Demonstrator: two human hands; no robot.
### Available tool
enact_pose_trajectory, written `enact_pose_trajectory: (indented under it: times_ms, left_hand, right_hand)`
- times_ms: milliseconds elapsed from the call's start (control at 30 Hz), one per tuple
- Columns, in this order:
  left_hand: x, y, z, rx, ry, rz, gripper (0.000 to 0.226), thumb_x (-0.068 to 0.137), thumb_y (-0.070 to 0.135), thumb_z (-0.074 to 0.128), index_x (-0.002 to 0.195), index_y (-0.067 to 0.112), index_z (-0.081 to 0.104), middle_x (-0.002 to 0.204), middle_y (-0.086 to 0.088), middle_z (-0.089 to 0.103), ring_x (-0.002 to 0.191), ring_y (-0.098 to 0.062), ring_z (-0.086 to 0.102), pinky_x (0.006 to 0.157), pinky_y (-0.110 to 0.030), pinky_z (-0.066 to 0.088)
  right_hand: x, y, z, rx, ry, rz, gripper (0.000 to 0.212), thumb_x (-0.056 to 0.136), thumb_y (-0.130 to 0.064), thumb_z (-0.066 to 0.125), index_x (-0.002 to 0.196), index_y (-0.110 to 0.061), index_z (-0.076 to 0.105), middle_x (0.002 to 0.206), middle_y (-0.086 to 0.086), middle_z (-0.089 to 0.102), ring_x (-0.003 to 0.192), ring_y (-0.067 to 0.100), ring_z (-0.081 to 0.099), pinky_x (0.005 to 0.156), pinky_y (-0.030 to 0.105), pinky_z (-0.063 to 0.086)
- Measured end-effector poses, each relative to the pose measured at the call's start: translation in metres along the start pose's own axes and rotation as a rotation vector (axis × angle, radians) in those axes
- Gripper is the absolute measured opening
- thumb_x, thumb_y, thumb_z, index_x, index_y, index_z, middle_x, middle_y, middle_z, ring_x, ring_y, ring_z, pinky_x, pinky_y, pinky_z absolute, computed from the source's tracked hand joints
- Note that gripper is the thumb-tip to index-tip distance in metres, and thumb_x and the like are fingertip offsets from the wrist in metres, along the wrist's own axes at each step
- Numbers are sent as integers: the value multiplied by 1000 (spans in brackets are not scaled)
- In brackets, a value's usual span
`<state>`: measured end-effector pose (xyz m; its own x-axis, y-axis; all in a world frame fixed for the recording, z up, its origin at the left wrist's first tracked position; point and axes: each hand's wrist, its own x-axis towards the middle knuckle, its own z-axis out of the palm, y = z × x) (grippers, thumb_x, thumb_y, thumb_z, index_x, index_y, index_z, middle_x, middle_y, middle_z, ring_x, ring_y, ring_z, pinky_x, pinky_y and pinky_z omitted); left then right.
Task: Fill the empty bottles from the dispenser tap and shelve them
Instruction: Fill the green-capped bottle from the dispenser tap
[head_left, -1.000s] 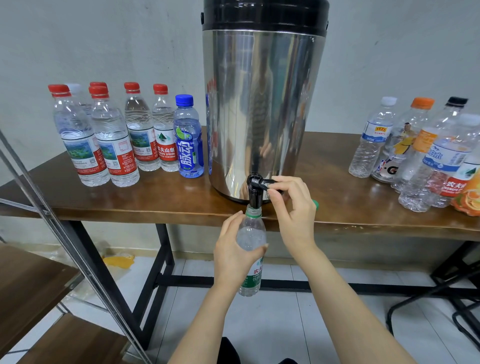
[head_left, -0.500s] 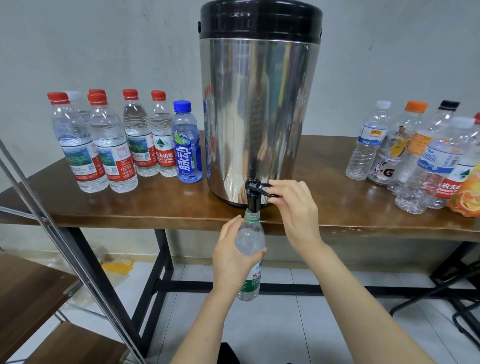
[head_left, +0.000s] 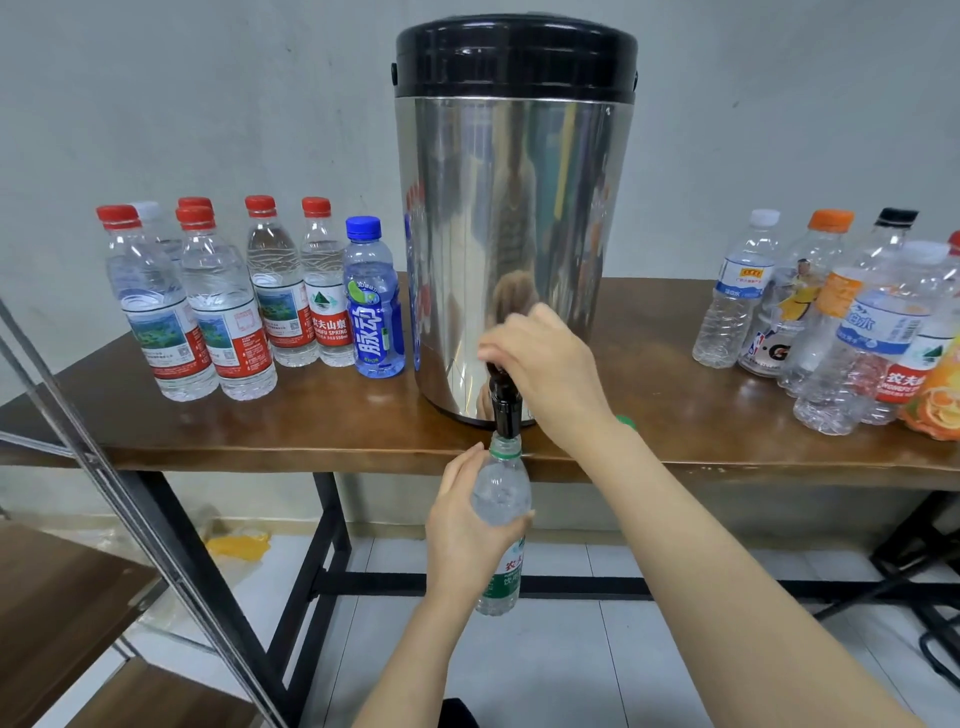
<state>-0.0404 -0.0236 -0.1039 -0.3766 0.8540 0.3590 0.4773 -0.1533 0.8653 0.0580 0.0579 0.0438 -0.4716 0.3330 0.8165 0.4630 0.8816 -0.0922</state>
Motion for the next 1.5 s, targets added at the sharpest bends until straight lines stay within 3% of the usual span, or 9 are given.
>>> enact_pose_trajectory:
  times_ms: [133, 233, 367, 533, 633, 767, 967, 1300, 1500]
  left_hand:
    - [-1, 0, 1, 11, -20, -8, 78, 63, 23, 90, 130, 35, 52, 136, 19, 49, 115, 23, 41, 87, 5, 31]
    - [-1, -1, 1, 9, -6, 5, 79, 63, 24, 89, 129, 40, 49, 136, 21, 48, 118, 19, 43, 92, 1, 35]
    - [-7, 0, 0, -4, -17, 2, 78, 64, 22, 90, 128, 40, 50, 142, 25, 43, 120, 20, 42, 96, -6, 41]
    - [-21, 8, 5, 2, -88, -21, 69, 63, 19, 91, 116, 41, 53, 148, 31, 29, 109, 34, 36, 79, 8, 31]
    - [-29, 10, 6, 22, -96, -13, 71, 63, 20, 91, 117, 41, 52, 144, 28, 32, 111, 29, 39, 80, 8, 30]
    - [-34, 17, 6, -4, -59, -40, 79, 62, 22, 92, 120, 47, 44, 119, 20, 54, 110, -6, 56, 87, -12, 40]
    - [-33, 42, -9, -17, -31, -4, 77, 56, 26, 93, 108, 58, 47, 104, 36, 59, 98, 11, 58, 79, -11, 45]
    - [-30, 74, -29, -44, -42, 95, 76, 58, 26, 91, 110, 60, 48, 109, 39, 59, 101, 11, 59, 86, -22, 53]
    - [-33, 73, -39, -16, -23, 107, 76, 59, 30, 92, 106, 66, 44, 106, 41, 57, 103, 18, 53, 85, -18, 50]
  right_hand:
    - [-4, -5, 5, 219, 14, 209, 28, 92, -39, 53, 94, -19, 73, 85, -7, 68, 79, 13, 52, 69, 35, 49]
    - [-20, 0, -1, 327, 5, 350, 23, 94, -33, 56, 111, -23, 69, 88, -10, 62, 83, 2, 55, 76, 21, 46]
    - [-52, 26, -10, 112, 66, 519, 15, 100, -23, 51, 103, -16, 63, 102, -4, 58, 92, 13, 56, 74, 24, 41]
    - [-89, 70, -13, -300, -519, 816, 41, 103, -34, 43, 141, -19, 47, 146, 9, 37, 124, 34, 35, 96, 39, 39]
    - [-99, 79, -12, -313, -611, 764, 38, 103, -34, 44, 139, -21, 52, 142, 3, 47, 121, 29, 38, 97, 35, 39]
    - [-101, 78, -18, -169, -558, 771, 30, 99, -23, 57, 127, -14, 62, 122, 6, 56, 114, 25, 43, 92, 34, 41]
    - [-75, 39, -58, 380, -327, 668, 26, 85, -10, 73, 108, -22, 70, 106, -7, 68, 98, 15, 62, 84, 9, 43]
    - [-24, -11, -91, 592, -513, 348, 32, 78, -13, 79, 103, -32, 76, 106, -8, 72, 102, 29, 65, 95, 49, 50]
    - [-22, -14, -81, 596, -553, 335, 31, 78, -8, 79, 107, -20, 75, 104, -5, 72, 101, 13, 66, 96, 37, 52]
